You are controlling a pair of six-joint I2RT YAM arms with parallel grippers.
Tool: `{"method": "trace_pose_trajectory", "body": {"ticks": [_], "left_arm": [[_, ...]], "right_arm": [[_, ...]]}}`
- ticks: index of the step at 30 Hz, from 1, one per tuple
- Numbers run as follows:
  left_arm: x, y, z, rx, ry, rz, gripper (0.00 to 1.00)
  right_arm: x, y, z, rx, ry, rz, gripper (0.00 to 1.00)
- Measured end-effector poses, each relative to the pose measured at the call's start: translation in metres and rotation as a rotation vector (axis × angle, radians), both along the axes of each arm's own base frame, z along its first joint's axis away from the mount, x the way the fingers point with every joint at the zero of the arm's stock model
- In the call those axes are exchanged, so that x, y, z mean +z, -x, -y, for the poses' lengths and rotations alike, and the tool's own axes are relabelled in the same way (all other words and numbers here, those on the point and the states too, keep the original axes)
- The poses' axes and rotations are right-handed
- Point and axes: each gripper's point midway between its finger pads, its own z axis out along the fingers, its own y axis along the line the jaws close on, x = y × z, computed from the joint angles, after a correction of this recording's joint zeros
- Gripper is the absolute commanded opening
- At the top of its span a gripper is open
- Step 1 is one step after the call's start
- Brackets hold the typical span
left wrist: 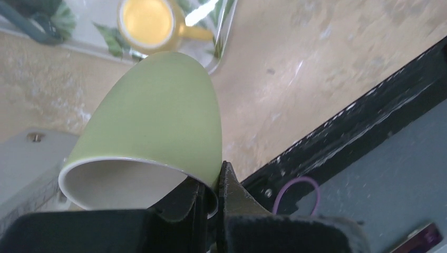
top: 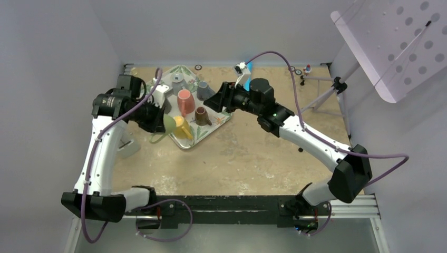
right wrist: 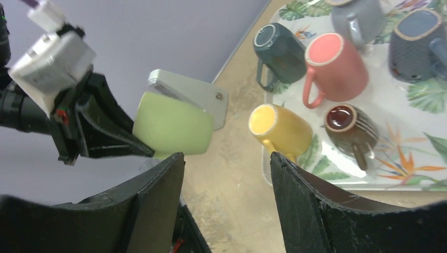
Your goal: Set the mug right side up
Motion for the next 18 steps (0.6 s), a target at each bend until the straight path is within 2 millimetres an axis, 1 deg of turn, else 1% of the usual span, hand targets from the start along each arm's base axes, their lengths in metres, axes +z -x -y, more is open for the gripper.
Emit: {"method": "trace_pose_trajectory", "body": {"ticks": [2,3,7,9,11,13,18], "left_arm": [[-0.013,0.015,-0.011,-0.043,-0.074,-0.04,0.0],[-0.024,0.023,-0.018,-0.061,-0.115,-0.06,0.0],[-0.073,0.05,-0.043,-0.108,-0.252,-0.156,0.0],[-0.098,0.059,-0.053,-0.125,-0.305,-0.199,0.0],[-0.117,0.063,-0.058,-0.137,-0.337,-0.222,0.0],[-0.133,0.061,-0.062,-0.144,-0.358,-0.224,0.0],[-0.159,0.05,-0.069,-0.151,-0.402,-0.176,0.0]], "right_arm": [[-0.001,-0.003,0.005,-0.026,0.027,0.013,0.67],[-0.002,-0.004,0.008,-0.04,0.041,0.018,0.68],[-0.009,-0.008,0.015,-0.072,0.084,0.027,0.69],[-0.012,-0.01,0.017,-0.086,0.101,0.026,0.69],[-0.013,-0.01,0.018,-0.089,0.11,0.029,0.69],[-0.015,-0.01,0.018,-0.09,0.115,0.031,0.69],[-0.022,-0.01,0.021,-0.098,0.129,0.026,0.69]]}}
